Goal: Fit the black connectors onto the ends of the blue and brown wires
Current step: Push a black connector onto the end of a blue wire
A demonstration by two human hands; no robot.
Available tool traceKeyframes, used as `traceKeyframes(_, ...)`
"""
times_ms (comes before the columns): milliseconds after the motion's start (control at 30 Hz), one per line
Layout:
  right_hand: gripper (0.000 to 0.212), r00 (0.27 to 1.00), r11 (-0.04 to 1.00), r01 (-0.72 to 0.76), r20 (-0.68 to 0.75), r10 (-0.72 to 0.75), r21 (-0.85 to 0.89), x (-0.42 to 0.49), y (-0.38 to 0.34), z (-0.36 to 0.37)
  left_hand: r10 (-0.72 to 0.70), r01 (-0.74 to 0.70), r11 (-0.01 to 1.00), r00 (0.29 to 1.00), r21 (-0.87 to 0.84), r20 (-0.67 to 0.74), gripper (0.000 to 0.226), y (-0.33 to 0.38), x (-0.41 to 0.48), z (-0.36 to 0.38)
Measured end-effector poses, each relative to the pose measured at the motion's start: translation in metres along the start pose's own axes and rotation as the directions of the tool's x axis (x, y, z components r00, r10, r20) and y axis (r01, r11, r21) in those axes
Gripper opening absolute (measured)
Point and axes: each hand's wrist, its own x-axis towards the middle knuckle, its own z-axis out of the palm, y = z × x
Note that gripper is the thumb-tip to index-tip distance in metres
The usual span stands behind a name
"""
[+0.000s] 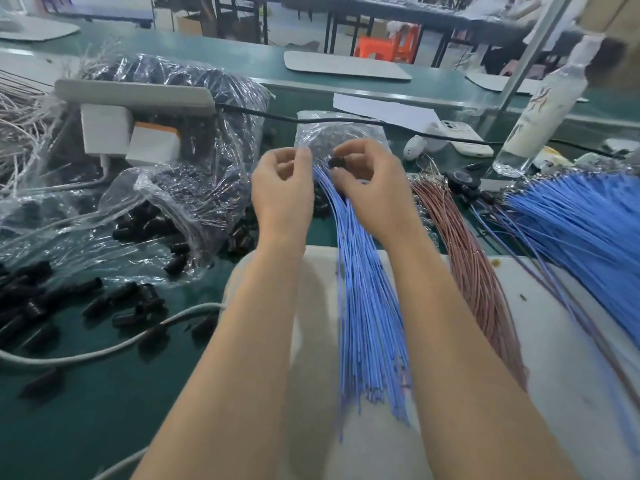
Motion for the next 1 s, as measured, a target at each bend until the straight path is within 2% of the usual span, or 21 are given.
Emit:
traceKeyframes(67, 0.02, 0.999, 0.999, 0.005, 0.04, -0.003, -0.046, -0.014, 0.004, -0.022, -0.069, 0.068, 0.998, 0.99, 0.019, 0.12, 0.018, -0.005, -0.013, 0.01)
traceKeyframes(133, 0.019, 0.998, 0.996, 0.015, 0.063, -0.009, -0.091, -0.027, 0.01, -0.032, -0.098, 0.088, 0.994, 0.977, 0.058, 0.19, 0.019, -0.012, -0.023, 0.015)
traceKeyframes(267, 0.021, 0.996, 0.998, -0.046, 0.069, 0.048, -0.039, -0.044, 0.026, -0.033, -0.232, 0.217, 0.973, 0.933, 0.083, 0.276, 0.014, -0.025, -0.032, 0.012)
traceKeyframes(400, 0.035, 0.992, 0.994, -0.112, 0.056, 0.112, -0.014, -0.049, 0.031, -0.02, -0.379, 0.406, 0.913, 0.883, -0.044, 0.278, 0.016, -0.029, -0.03, 0.007)
traceKeyframes(467, 0.033, 0.991, 0.982, -0.123, 0.028, 0.129, -0.146, -0.049, 0.033, -0.018, -0.399, 0.438, 0.892, 0.879, -0.11, 0.26, 0.016, -0.029, -0.028, 0.005)
traceKeyframes(533, 0.03, 0.982, 0.899, -0.167, 0.016, 0.19, -0.404, -0.049, 0.037, -0.019, -0.394, 0.442, 0.87, 0.89, -0.218, 0.23, 0.014, -0.028, -0.025, 0.003)
traceKeyframes(633, 0.043, 0.937, 0.72, -0.211, 0.072, 0.342, -0.661, -0.05, 0.039, -0.014, -0.354, 0.401, 0.847, 0.915, -0.35, 0.194, 0.011, -0.03, -0.024, 0.003)
traceKeyframes(700, 0.042, 0.923, 0.692, -0.209, 0.094, 0.373, -0.691, -0.048, 0.039, -0.005, -0.307, 0.347, 0.868, 0.937, -0.356, 0.165, 0.01, -0.033, -0.025, 0.007)
traceKeyframes(833, 0.024, 0.895, 0.749, -0.314, 0.082, 0.439, -0.584, -0.045, 0.036, -0.007, -0.093, 0.104, 0.986, 0.992, -0.129, 0.086, 0.017, -0.042, -0.026, 0.011)
traceKeyframes(933, 0.017, 0.905, 0.793, -0.336, 0.058, 0.421, -0.509, -0.047, 0.034, -0.015, 0.049, -0.052, 0.998, 0.994, 0.025, 0.102, 0.023, -0.046, -0.029, 0.012)
traceKeyframes(1000, 0.013, 0.926, 0.842, -0.337, 0.011, 0.376, -0.421, -0.047, 0.035, -0.021, 0.096, -0.104, 0.992, 0.99, 0.077, 0.099, 0.023, -0.047, -0.03, 0.013)
